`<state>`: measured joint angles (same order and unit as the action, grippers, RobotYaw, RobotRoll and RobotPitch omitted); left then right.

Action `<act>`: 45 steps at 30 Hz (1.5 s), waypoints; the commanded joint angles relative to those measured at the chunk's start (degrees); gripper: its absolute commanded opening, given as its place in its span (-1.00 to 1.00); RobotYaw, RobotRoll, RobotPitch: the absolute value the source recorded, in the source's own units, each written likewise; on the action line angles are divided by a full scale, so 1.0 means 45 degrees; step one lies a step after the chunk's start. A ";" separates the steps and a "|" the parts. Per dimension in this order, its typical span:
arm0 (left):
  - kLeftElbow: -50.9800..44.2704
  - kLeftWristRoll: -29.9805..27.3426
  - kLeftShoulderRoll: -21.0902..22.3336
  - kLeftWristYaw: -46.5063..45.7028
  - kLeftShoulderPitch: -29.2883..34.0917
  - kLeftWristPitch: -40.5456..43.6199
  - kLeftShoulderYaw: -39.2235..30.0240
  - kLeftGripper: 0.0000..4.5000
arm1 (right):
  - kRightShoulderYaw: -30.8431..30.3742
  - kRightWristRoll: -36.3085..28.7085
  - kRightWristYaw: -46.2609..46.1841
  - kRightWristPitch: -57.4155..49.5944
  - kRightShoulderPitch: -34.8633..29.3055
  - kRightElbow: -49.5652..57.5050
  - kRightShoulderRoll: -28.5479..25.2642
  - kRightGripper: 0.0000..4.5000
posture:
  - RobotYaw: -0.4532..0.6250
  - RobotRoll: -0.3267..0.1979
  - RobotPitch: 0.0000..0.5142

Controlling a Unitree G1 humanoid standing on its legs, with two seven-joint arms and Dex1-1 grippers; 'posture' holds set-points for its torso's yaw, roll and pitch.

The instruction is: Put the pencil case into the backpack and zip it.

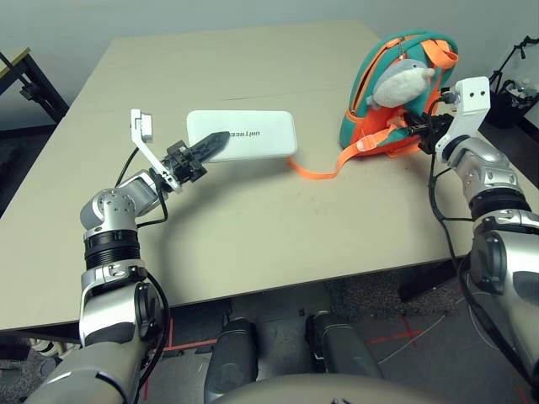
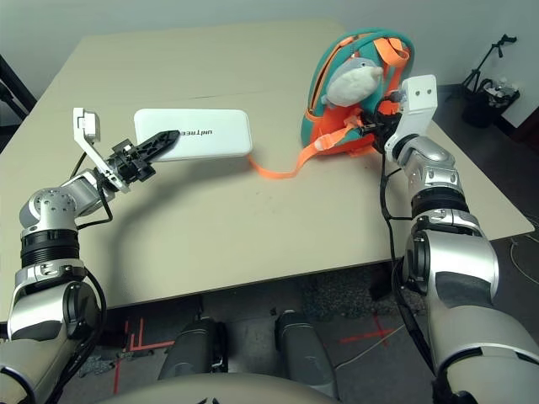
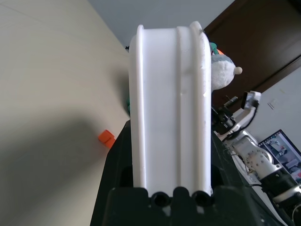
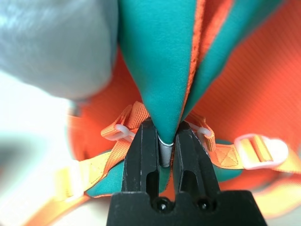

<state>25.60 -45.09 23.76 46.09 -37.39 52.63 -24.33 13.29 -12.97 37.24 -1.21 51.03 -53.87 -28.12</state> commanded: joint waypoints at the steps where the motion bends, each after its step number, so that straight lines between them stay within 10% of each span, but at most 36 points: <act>1: 0.0427 0.0026 0.0522 0.0209 -0.0597 -0.0421 -0.0156 -0.41 | -0.0127 -0.0716 0.0832 -0.0840 -0.0653 0.2727 0.0192 -0.96 | -0.31 0.25 -0.82; 23: 0.2615 0.0907 0.1803 0.1445 -0.2312 -0.1452 0.0377 -0.41 | -0.0272 -0.4399 0.0307 -0.7745 -0.5258 1.4937 0.0496 -0.96 | -0.34 0.25 -0.80; 45: -0.1809 0.1904 0.3309 0.3817 -0.2413 -0.1675 0.3389 -0.41 | -0.0689 -0.4510 0.0224 -0.7531 -0.7092 1.4652 0.0543 -0.96 | -0.32 0.25 -0.79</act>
<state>19.61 -38.03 37.77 62.04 -46.56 47.38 -10.68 10.58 -32.56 37.86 -35.77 19.11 12.23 -25.99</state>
